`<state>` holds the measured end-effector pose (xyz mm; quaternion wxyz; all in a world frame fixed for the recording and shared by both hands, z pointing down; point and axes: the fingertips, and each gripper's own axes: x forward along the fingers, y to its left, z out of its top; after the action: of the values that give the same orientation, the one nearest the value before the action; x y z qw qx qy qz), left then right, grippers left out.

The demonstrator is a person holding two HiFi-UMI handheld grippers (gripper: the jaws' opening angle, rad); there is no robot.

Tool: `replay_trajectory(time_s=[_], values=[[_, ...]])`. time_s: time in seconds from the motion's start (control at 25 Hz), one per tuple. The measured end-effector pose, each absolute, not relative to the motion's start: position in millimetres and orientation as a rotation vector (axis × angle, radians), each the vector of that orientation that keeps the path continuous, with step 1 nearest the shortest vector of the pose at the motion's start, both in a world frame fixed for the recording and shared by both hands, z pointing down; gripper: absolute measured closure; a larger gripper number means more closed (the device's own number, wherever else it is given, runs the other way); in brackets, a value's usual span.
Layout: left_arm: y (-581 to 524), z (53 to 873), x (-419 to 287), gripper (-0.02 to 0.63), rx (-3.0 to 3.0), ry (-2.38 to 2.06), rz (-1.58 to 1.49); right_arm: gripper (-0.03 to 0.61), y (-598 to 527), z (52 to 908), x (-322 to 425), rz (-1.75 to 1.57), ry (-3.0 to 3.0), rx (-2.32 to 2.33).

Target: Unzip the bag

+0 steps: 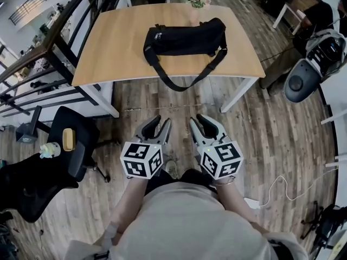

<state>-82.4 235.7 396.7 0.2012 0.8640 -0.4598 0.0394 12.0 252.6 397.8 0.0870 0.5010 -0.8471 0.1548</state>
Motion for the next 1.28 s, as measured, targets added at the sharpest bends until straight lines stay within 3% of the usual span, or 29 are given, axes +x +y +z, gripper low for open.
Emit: replay_trajectory(time_s=[0.72,1.28], values=[[167.0,425.0,-120.8,0.479,2.275,-1.329,0.063,0.486,176.4,419.8,-34.6,0.477,-2.549,1.322],[24.6,408.5,-108.8,0.479,2.272,-1.374,0.022,0.486,25.1,405.1,-27.8,0.426,-2.592,1.244]])
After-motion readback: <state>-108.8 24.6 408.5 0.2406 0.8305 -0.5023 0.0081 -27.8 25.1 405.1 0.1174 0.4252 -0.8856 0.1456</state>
